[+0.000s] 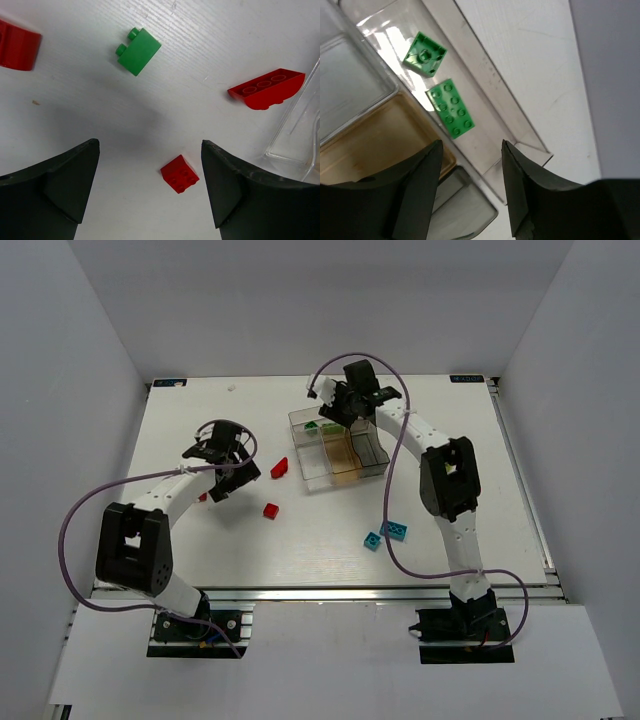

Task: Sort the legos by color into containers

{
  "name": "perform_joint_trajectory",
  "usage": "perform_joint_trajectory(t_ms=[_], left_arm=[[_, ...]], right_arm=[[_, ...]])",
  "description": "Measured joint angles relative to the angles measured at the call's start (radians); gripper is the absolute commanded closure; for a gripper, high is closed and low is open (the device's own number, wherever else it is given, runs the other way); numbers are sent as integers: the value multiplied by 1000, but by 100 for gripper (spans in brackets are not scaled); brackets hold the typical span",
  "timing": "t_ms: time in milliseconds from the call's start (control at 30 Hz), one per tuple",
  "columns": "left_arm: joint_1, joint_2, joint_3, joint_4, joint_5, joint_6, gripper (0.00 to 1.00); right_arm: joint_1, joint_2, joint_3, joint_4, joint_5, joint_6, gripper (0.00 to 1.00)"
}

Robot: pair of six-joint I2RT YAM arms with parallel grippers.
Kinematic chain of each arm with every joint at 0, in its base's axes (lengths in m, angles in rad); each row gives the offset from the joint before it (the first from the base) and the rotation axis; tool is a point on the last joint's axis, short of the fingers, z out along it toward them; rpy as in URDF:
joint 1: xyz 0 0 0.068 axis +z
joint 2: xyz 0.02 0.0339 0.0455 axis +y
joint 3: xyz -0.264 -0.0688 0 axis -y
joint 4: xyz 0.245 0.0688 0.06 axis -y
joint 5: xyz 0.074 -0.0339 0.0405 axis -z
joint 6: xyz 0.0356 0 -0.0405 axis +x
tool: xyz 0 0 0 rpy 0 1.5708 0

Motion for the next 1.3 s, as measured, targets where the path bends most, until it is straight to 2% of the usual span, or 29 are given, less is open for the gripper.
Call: perform_joint_trajectory(t_ms=[133,300,367,567,667,833,1233,1300], left_arm=[[0,27,29,2,-9,7,9],[0,121,79,-9,-53,7,11],[1,171,103,-14,-71,8,15],[13,307,194,-33,-130,35,20],[25,339,228,-41,-149,53,22],[47,381,279,-45,-156,79,35],[56,416,298,-29,-98,121,39],[56,404,284,-24,-86,124,44]], right_arm=[[-37,-96,-97,-18,-100,148,46],[-103,-435,-390,-2,-275,331,39],[-121,-568,-480,24,-332,383,38],[-130,-810,-656,68,-439,465,38],[-151,-866,-742,71,-456,485,38],[-196,-887,-819,62,-459,512,38],[-272,-914,-842,55,-462,527,38],[-281,-914,-842,55,-466,530,38]])
